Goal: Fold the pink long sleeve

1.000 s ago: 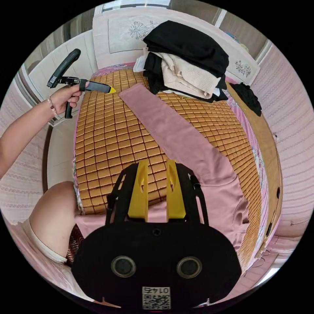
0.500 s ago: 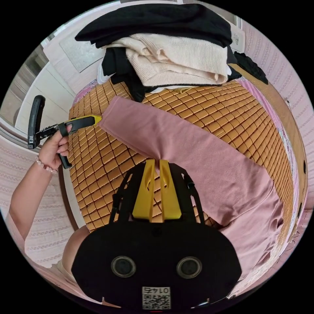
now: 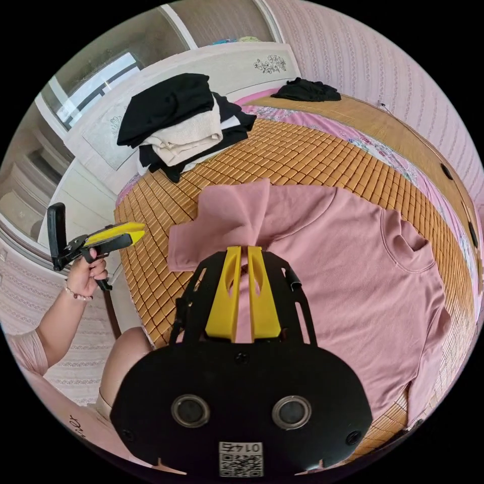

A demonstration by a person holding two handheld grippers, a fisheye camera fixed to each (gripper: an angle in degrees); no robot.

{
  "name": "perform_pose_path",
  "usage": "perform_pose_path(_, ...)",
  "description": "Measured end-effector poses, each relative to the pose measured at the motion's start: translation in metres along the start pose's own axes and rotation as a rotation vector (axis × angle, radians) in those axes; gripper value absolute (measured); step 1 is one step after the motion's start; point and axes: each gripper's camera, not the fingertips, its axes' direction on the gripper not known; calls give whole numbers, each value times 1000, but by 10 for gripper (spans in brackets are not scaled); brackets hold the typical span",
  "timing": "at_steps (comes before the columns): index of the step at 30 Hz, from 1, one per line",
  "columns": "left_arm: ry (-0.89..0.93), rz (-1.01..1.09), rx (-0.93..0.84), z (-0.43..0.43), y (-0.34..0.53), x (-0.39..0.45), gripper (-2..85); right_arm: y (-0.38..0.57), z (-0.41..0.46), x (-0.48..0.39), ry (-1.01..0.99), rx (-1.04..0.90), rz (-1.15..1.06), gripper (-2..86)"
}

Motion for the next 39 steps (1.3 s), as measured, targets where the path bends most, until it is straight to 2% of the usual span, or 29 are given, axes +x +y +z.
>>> perform_pose_path(3, -4, -51, -109, 38, 1, 8, 131, 5, -3, 4, 27, -36, -27, 13)
perform_pose_path(5, -130, -48, -184, 59, 0, 16, 121, 5, -7, 8, 17, -49, -27, 13)
perform_pose_path(6, -177, -4, -164, 63, 1, 23, 97, 4, -10, 12, 2, -51, -23, 13)
perform_pose_path(8, -140, 13, -135, 63, 1, 28, 39, 3, -19, 18, -31, -44, -10, 13)
perform_pose_path(11, -125, 1, 44, 33, -2, 42, 2, 9, -51, 32, -63, 58, 39, 14)
perform_pose_path(13, 9, 67, 326, -11, -10, 76, -1, 20, -79, 45, -92, 160, 105, 14)
perform_pose_path(14, 45, 114, 391, -22, -12, 91, -1, 31, -98, 55, -115, 224, 152, 15)
perform_pose_path(16, 191, 407, 533, -48, -16, 169, 6, 56, -124, 68, -158, 300, 210, 17)
perform_pose_path(17, 243, 480, 523, -48, -15, 190, 10, 76, -137, 76, -188, 323, 233, 19)
perform_pose_path(19, 480, 707, 350, -24, -3, 265, 47, 112, -153, 86, -188, 321, 262, 21)
perform_pose_path(22, 649, 805, 83, 32, 34, 304, 77, 177, -172, 108, -86, 221, 351, 27)
perform_pose_path(24, 609, 798, 2, 61, 58, 301, 79, 225, -190, 132, -19, 147, 434, 39)
perform_pose_path(27, 495, 707, -79, 97, 79, 269, 75, 260, -217, 160, 22, 137, 529, 68)
perform_pose_path(32, 292, 645, -150, 136, 81, 245, 79, 239, -229, 185, 15, 163, 557, 110)
perform_pose_path(34, 322, 648, -182, 156, 82, 268, 87, 218, -218, 186, 29, 118, 530, 116)
perform_pose_path(36, 353, 686, -197, 173, 89, 299, 94, 198, -193, 188, 14, -5, 534, 102)
perform_pose_path(39, 348, 759, -250, 218, 103, 355, 101, 188, -211, 177, 107, 26, 529, 41)
